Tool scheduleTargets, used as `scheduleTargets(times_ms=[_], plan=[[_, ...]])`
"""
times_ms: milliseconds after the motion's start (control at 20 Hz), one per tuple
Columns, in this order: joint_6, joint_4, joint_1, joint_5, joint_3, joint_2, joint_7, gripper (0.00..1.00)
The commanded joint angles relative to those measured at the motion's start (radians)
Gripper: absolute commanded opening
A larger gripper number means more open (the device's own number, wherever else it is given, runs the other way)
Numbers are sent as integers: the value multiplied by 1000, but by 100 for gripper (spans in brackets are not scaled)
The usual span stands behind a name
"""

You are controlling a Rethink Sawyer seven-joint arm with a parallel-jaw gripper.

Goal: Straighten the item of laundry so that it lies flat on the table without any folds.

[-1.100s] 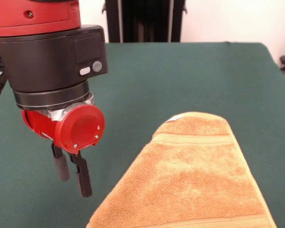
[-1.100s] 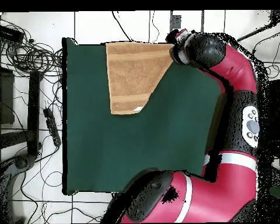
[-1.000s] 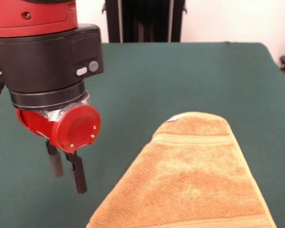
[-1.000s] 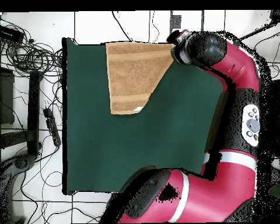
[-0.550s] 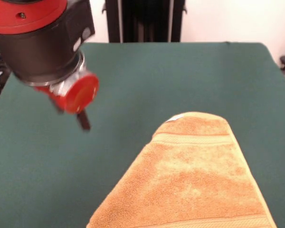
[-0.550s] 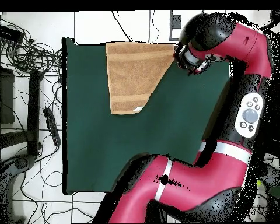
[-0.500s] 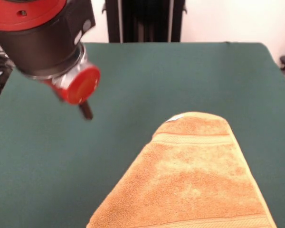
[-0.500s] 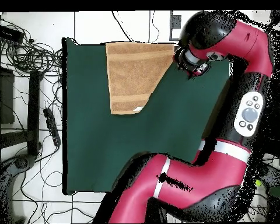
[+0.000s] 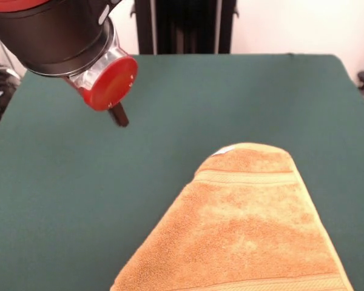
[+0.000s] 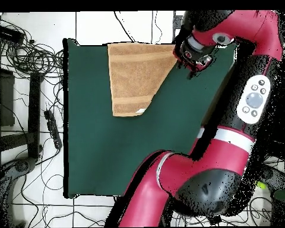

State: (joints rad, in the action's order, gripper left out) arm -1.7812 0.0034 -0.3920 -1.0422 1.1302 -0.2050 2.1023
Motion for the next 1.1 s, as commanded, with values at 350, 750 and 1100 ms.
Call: scheduleTargets(times_ms=[350,750,1100], plan=[[436,14,0,-521,562,-122,185,100],[629,59,40,-510,498,-187,188,100],[677,88,76,-473,499,-192,233,100]])
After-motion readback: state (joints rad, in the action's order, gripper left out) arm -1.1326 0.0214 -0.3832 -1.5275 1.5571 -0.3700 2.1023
